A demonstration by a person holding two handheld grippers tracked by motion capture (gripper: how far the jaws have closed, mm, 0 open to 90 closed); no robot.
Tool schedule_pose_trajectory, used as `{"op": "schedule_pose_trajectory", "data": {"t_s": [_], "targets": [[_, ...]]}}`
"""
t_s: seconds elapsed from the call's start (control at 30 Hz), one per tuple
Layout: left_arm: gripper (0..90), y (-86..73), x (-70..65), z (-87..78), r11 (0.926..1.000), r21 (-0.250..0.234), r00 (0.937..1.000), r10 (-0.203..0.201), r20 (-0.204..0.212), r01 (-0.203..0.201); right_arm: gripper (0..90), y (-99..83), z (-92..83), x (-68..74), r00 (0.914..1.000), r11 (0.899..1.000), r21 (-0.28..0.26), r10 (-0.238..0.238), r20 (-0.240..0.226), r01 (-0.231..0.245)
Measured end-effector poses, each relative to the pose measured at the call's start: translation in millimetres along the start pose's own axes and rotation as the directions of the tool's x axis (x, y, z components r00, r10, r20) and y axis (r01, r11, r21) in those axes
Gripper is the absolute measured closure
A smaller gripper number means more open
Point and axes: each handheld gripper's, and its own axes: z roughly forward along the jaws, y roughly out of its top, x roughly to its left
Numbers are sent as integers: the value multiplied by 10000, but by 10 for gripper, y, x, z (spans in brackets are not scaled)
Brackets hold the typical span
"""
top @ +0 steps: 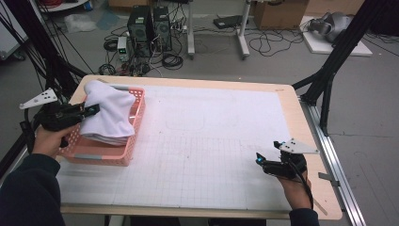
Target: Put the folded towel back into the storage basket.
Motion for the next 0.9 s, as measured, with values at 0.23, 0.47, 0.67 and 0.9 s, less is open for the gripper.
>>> {"op": "schedule_pose_trajectory", "data": {"t_s": [0.23, 0.47, 0.67, 0.9], "targets": [[726, -45, 46, -91, 9999, -132, 10000, -71, -15, 71, 186, -2, 6, 1, 10000, 10000, 12, -16, 8, 16], [727, -99, 67, -89, 9997, 186, 9999, 129, 71, -131, 186, -2, 8, 2, 10000, 10000, 14, -31, 2, 31], [726, -138, 74, -15, 9961, 841, 9992, 288, -279, -264, 185, -6, 6, -1, 10000, 10000, 27, -25, -16, 25], [715, -169, 56, 133, 9910, 1328, 9997, 162, -174, -137, 186, -1, 13, 11, 10000, 10000, 46, -70, -32, 71]]}}
